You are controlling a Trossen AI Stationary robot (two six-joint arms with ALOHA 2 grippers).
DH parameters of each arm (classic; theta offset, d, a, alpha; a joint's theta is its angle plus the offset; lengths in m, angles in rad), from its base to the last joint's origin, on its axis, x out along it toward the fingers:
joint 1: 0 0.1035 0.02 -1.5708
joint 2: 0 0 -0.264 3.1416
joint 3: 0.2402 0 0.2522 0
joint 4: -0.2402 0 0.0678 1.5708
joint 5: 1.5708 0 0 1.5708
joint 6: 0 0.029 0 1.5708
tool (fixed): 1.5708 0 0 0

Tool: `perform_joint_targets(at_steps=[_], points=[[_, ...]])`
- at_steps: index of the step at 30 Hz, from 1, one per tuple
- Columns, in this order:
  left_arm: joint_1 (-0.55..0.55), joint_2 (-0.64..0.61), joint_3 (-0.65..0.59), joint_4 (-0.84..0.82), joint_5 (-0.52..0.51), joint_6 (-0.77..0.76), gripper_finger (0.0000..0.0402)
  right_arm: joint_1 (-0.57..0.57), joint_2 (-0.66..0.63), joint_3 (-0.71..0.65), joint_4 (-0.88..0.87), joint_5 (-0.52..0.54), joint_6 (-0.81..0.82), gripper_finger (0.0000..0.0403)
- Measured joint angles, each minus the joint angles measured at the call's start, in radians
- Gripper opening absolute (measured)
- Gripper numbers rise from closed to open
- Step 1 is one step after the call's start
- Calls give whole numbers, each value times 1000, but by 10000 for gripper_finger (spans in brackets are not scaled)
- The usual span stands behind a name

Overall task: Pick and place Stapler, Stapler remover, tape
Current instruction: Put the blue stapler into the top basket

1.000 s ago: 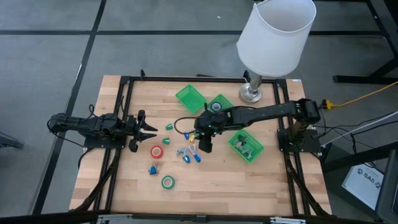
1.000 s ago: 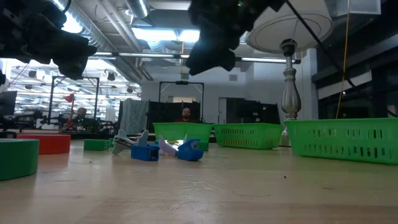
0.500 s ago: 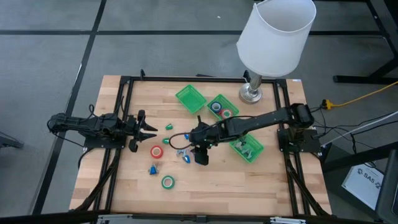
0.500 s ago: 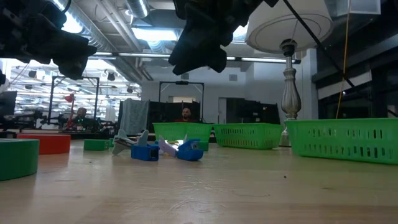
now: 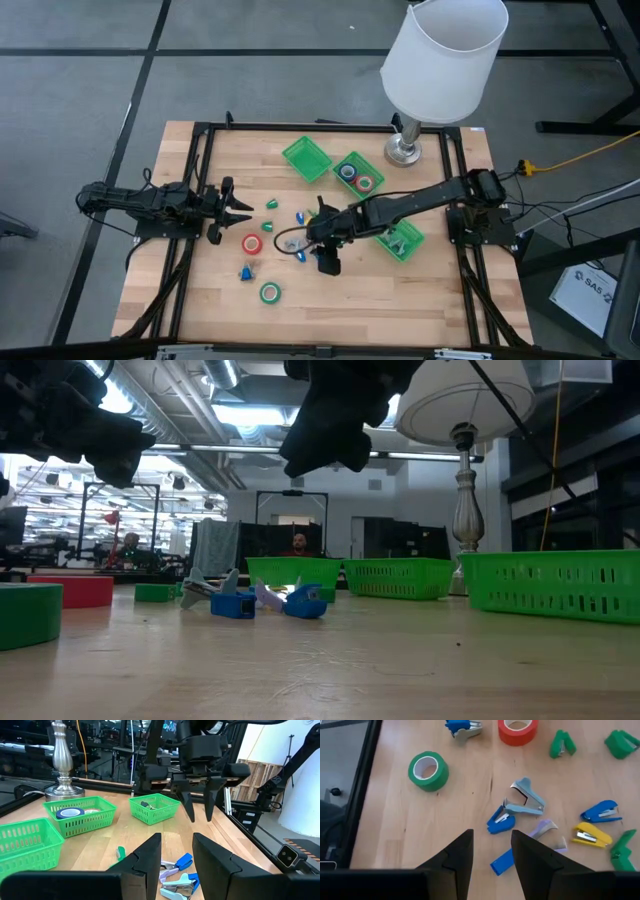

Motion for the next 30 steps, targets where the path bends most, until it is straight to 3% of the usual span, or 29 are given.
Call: perform_joint_targets(at_steps=[15,30], points=[[0,0,0,0,0,0,107,49,13,0,-116,2,180,136],[0,0,0,0,0,0,107,49,114,0,-75,2,418,136]])
